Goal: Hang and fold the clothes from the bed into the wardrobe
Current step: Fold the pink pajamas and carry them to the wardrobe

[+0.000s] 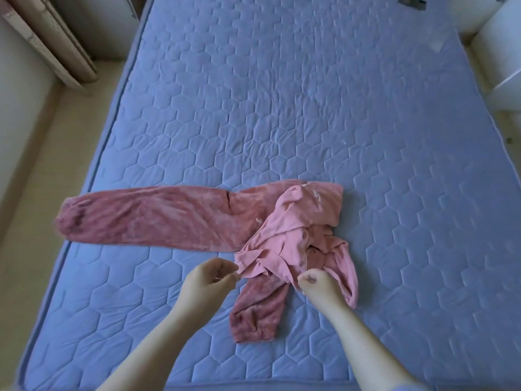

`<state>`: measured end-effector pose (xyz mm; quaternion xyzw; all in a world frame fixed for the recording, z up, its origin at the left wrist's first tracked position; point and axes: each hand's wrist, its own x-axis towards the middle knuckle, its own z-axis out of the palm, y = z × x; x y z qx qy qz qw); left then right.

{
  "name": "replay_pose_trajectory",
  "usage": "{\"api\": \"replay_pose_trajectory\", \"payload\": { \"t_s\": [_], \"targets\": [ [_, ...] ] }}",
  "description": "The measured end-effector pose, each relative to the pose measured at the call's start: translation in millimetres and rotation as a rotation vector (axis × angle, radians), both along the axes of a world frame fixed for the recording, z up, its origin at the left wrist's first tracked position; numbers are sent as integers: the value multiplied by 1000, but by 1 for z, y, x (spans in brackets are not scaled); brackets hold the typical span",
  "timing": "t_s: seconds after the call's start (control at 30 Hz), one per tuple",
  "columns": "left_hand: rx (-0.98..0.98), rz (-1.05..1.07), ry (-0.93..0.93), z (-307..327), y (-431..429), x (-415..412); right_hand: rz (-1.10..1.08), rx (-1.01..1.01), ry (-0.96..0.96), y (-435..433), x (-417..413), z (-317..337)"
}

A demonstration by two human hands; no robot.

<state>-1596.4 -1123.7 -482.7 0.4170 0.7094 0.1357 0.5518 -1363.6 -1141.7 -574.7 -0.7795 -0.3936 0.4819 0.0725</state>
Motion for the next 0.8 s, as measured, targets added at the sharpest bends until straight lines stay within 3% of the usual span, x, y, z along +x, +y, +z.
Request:
{"api": "replay_pose_trajectory", "payload": {
  "t_s": [0.23, 0.5, 0.63, 0.8],
  "targets": [
    [-53, -24, 56, -61, 19, -11, 60, -120, -84, 20, -16, -80],
    [-96, -49, 71, -112, 37, -14, -125, -203, -48, 28, -25, -153],
    [-111, -41, 71, -125, 42, -17, -266, -216, 26, 25, -32, -172],
    [-103, -62, 88, -134, 47, -18, -191, -147, -106, 20, -34, -168]
  ]
}}
